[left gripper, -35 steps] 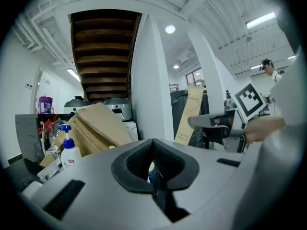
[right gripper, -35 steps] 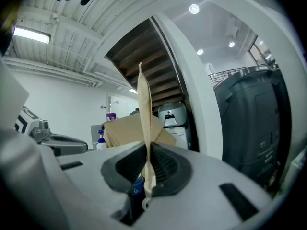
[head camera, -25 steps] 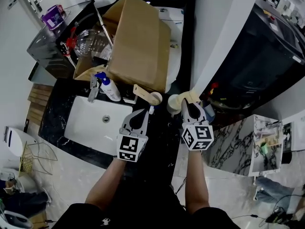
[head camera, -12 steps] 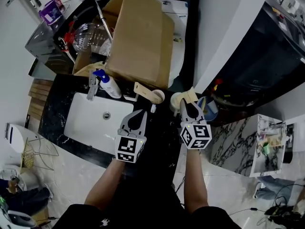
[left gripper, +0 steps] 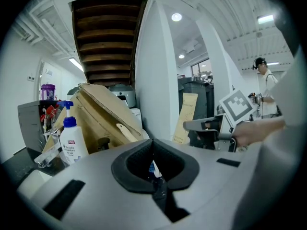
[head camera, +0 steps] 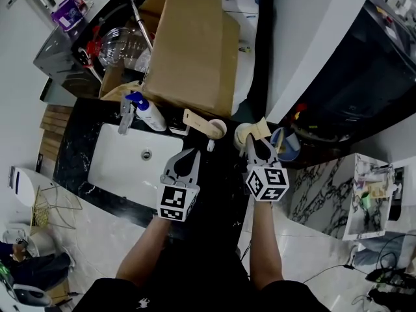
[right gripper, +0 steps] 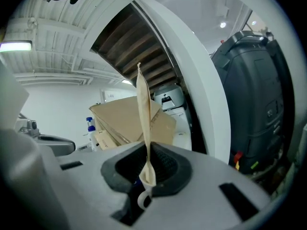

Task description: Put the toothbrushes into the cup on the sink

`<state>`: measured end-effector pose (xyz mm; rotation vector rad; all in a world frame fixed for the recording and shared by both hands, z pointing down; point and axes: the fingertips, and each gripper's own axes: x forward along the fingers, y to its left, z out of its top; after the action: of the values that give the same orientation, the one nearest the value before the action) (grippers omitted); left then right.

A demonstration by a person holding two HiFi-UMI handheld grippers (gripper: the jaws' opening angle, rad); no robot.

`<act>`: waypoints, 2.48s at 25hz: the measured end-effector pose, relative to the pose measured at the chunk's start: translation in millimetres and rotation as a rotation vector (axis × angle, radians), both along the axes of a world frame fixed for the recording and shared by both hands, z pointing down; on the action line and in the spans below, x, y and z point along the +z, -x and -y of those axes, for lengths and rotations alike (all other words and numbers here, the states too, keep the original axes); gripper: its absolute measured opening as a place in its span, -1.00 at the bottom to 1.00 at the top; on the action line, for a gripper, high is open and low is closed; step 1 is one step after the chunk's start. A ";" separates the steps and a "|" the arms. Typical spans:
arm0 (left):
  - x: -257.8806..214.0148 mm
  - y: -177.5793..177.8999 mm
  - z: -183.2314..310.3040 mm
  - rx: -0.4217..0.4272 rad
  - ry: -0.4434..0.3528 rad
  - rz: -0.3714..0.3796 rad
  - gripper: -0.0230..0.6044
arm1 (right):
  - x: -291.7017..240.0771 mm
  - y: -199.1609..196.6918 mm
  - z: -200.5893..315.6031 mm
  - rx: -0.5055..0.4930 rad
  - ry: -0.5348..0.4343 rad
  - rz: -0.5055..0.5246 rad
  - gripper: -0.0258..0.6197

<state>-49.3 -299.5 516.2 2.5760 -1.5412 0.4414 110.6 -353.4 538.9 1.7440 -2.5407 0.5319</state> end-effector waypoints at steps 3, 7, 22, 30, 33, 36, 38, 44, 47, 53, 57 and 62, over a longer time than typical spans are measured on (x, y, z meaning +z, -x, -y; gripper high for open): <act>2.4 -1.0 0.4 -0.001 -0.001 0.003 -0.92 | 8.4 -4.6 1.9 0.012 0.022 0.022 -0.84; 6.2 -2.0 0.8 -0.002 0.011 0.005 -0.92 | 19.4 -6.3 4.4 0.019 0.055 0.033 -0.84; 6.2 0.2 3.5 -0.006 0.007 0.008 -0.92 | 40.0 -0.2 13.9 0.018 0.160 0.012 -0.84; 9.6 2.0 2.5 -0.009 0.014 0.012 -0.92 | 44.2 0.2 17.2 0.014 0.193 -0.007 -0.84; 7.2 2.8 3.3 -0.006 0.007 0.014 -0.92 | 44.1 1.7 17.1 0.007 0.190 -0.019 -0.80; 6.1 3.4 3.0 -0.004 0.005 0.017 -0.92 | 44.2 0.9 15.9 0.007 0.184 -0.037 -0.79; 6.5 4.2 2.5 -0.009 0.008 0.015 -0.92 | 42.2 -0.9 15.2 0.009 0.174 -0.051 -0.77; 3.8 2.8 0.5 -0.003 0.001 0.015 -0.92 | 33.9 -7.2 14.4 0.019 0.140 -0.102 -0.69; 2.0 1.4 -2.7 -0.001 0.001 0.017 -0.92 | 29.9 -13.6 12.0 0.033 0.133 -0.114 -0.64; -3.8 -3.2 -7.6 0.000 -0.010 0.011 -0.92 | 30.1 -27.2 5.5 0.066 0.142 -0.116 -0.51; -6.4 -3.8 -13.9 0.004 -0.016 0.009 -0.92 | 28.4 -33.1 -1.1 0.084 0.142 -0.116 -0.40; -16.8 -3.8 -22.5 0.005 -0.036 0.000 -0.92 | 19.9 -37.5 -12.9 0.100 0.129 -0.114 -0.38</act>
<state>-45.5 -277.0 499.3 2.6072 -1.5565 0.4188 148.1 -340.6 558.8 1.8084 -2.2994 0.5679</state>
